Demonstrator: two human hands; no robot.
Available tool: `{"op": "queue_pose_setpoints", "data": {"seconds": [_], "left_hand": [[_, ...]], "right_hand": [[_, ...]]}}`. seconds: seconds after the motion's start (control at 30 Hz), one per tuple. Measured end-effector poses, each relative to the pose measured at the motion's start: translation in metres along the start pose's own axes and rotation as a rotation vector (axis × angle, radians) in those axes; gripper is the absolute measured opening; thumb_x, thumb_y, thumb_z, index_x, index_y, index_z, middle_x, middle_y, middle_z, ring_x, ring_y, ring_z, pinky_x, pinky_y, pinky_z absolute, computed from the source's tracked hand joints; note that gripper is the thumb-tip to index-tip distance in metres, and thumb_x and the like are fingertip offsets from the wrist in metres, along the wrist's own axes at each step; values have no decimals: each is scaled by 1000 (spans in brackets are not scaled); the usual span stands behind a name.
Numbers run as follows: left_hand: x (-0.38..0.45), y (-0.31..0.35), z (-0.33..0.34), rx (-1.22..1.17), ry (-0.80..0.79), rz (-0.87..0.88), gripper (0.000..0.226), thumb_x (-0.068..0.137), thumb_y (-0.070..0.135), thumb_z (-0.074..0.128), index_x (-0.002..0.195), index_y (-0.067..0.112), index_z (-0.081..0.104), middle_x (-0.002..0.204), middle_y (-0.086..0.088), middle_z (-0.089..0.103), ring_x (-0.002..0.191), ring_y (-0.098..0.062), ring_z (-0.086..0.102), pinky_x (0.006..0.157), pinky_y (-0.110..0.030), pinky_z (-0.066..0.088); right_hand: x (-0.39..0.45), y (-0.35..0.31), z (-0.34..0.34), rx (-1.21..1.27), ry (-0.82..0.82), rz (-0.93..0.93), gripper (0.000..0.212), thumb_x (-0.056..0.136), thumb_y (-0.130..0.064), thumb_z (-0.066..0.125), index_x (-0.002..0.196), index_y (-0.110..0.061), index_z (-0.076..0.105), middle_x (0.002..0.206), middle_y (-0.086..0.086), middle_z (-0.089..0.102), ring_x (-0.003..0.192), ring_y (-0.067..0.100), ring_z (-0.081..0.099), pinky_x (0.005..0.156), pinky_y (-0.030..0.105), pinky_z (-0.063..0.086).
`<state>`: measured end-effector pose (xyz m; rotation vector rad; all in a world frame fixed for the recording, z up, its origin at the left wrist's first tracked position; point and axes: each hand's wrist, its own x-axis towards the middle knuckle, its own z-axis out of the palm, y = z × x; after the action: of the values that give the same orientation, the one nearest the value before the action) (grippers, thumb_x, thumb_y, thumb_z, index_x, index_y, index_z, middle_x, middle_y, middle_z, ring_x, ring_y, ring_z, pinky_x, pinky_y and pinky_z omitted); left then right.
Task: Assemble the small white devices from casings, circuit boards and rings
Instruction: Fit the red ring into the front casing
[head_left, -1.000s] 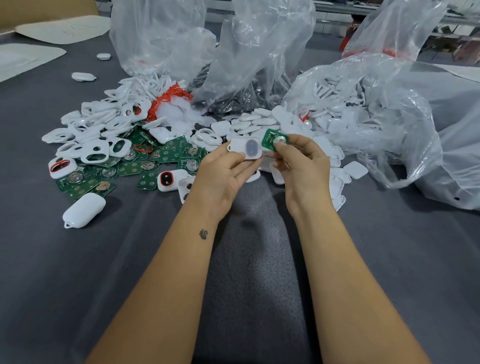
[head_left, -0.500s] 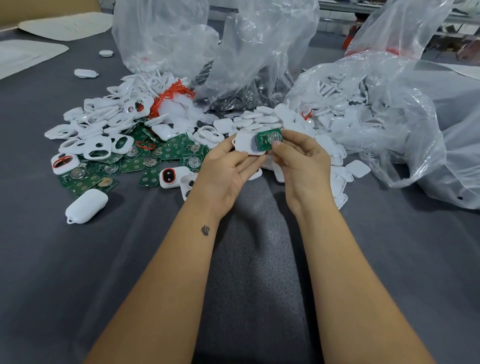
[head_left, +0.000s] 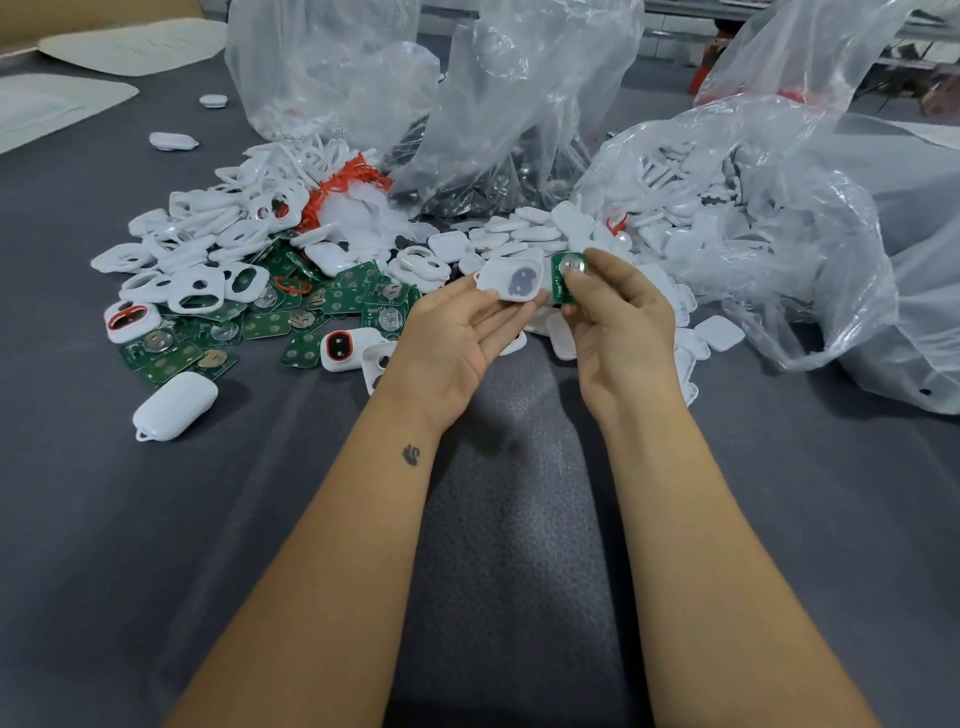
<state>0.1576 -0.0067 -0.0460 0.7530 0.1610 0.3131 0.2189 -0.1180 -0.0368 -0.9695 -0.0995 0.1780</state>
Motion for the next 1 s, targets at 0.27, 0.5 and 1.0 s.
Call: {"op": "queue_pose_setpoints", "data": {"seconds": [0.27, 0.5, 1.0], "left_hand": [[2, -2, -3, 99, -22, 27, 26, 97, -7, 44, 113, 1, 62, 103, -11, 74, 98, -24, 71, 82, -26, 57], [3, -5, -5, 180, -68, 52, 28, 96, -6, 45, 109, 7, 66, 100, -6, 75, 96, -19, 72, 82, -23, 56], [5, -8, -5, 198, -50, 77, 33, 95, -9, 42, 113, 9, 63, 101, -4, 75, 98, -17, 71, 84, -25, 56]], "right_hand": [[-2, 0, -1, -90, -102, -13, 26, 89, 13, 53, 98, -6, 69, 92, 8, 68, 79, 13, 59, 65, 18, 45], [-3, 3, 3, -207, -111, -75, 25, 88, 14, 57, 109, 0, 63, 79, 4, 63, 63, 6, 62, 62, 17, 51], [-6, 1, 3, -309, 47, -121, 11, 85, -2, 70, 82, -13, 71, 71, -3, 67, 62, 2, 59, 56, 14, 46]]}}
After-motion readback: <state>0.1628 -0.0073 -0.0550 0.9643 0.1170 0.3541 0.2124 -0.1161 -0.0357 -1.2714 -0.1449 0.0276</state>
